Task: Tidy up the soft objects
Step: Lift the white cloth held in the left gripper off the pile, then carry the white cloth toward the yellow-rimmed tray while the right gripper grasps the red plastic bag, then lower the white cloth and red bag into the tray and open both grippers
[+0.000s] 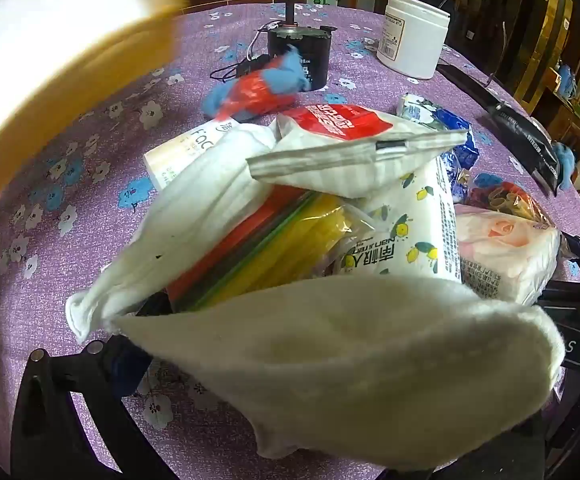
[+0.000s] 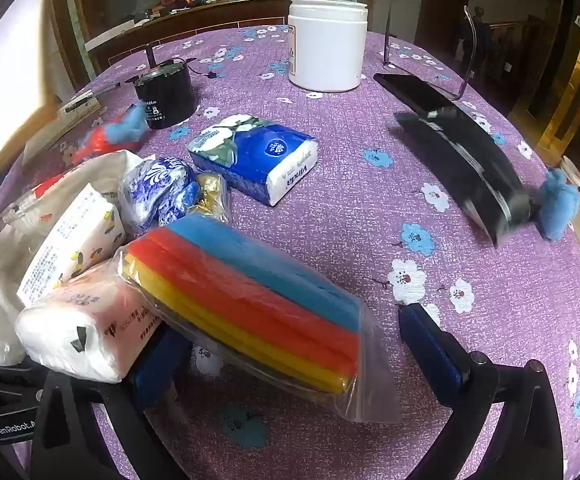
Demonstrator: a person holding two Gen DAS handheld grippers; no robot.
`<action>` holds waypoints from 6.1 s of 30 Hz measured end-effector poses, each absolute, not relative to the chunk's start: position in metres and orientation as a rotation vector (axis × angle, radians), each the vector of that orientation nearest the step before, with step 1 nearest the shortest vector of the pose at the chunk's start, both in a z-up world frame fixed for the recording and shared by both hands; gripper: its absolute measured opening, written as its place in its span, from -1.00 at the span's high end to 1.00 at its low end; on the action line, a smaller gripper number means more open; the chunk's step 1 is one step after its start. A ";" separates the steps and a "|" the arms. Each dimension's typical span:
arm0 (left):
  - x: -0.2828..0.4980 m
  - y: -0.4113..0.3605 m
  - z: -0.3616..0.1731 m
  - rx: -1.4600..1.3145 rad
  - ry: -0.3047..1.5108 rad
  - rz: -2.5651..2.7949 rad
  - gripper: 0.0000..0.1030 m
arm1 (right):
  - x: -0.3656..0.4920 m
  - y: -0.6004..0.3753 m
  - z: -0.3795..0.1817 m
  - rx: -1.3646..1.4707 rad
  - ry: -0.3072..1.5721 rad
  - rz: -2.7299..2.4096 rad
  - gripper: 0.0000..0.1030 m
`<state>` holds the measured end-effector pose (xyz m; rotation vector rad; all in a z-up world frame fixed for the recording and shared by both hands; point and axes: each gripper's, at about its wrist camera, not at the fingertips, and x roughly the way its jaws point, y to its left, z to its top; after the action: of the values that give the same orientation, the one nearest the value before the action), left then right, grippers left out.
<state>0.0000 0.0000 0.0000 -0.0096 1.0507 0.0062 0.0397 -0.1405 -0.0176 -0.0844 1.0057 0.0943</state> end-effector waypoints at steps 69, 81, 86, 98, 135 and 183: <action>-0.013 0.005 0.005 0.021 1.032 -0.151 -1.00 | -0.009 -0.186 0.013 -0.057 0.966 0.267 -0.99; -0.074 0.032 0.031 -0.010 0.950 -0.326 -0.93 | -0.065 -0.206 0.039 0.068 0.813 0.378 -0.94; -0.063 0.033 0.025 -0.035 0.986 -0.317 -0.93 | -0.067 -0.198 0.041 0.058 0.803 0.392 -0.96; -0.059 0.035 0.030 -0.133 0.940 -0.370 0.41 | -0.073 -0.183 0.039 0.043 0.832 0.421 -0.96; -0.078 0.106 0.041 -0.210 0.780 -0.232 0.54 | -0.055 -0.047 0.019 -0.037 0.956 0.606 0.27; -0.033 0.220 0.109 -0.229 0.707 -0.056 0.54 | -0.004 0.037 0.107 -0.024 0.909 0.758 0.27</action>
<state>-0.0333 0.2200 0.1093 -0.2295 0.7068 -0.0558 -0.0045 0.0365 0.1067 -0.0245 0.9086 0.7582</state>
